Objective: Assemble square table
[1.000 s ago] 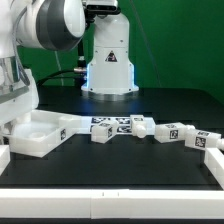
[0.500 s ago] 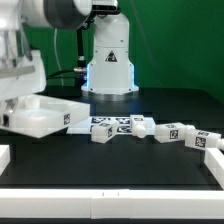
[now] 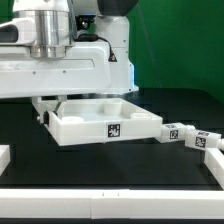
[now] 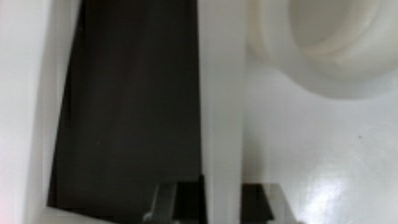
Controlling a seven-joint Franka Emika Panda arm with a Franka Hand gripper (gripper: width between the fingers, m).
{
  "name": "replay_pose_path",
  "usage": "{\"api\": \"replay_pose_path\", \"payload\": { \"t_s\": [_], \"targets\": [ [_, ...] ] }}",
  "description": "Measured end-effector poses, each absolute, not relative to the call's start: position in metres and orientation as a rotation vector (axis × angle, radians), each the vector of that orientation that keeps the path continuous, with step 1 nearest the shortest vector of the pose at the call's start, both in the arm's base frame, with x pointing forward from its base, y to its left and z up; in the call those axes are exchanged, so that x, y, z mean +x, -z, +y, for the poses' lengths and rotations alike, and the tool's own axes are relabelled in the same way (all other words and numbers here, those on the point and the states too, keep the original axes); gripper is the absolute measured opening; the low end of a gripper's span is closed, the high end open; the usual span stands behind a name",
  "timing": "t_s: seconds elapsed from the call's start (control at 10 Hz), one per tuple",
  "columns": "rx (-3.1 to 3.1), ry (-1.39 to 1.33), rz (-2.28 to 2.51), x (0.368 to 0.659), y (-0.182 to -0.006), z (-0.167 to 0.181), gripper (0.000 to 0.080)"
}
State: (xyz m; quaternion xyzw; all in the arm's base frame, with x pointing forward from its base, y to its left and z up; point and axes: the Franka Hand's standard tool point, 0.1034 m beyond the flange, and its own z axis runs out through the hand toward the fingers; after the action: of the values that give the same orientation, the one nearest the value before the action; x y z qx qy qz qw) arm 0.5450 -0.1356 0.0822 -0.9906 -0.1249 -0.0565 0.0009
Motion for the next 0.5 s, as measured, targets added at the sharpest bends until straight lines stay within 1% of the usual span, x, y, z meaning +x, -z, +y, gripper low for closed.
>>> {"api": "replay_pose_path", "payload": {
  "t_s": [0.3,0.4,0.5],
  "targets": [
    [-3.111,0.175,-0.105,0.544,-0.08,-0.133,0.0044],
    [-3.109,0.168,-0.017,0.547,-0.08,-0.126,0.0044],
    [-3.098,0.165,0.064,0.556,-0.082,-0.1,0.0044]
  ]
}}
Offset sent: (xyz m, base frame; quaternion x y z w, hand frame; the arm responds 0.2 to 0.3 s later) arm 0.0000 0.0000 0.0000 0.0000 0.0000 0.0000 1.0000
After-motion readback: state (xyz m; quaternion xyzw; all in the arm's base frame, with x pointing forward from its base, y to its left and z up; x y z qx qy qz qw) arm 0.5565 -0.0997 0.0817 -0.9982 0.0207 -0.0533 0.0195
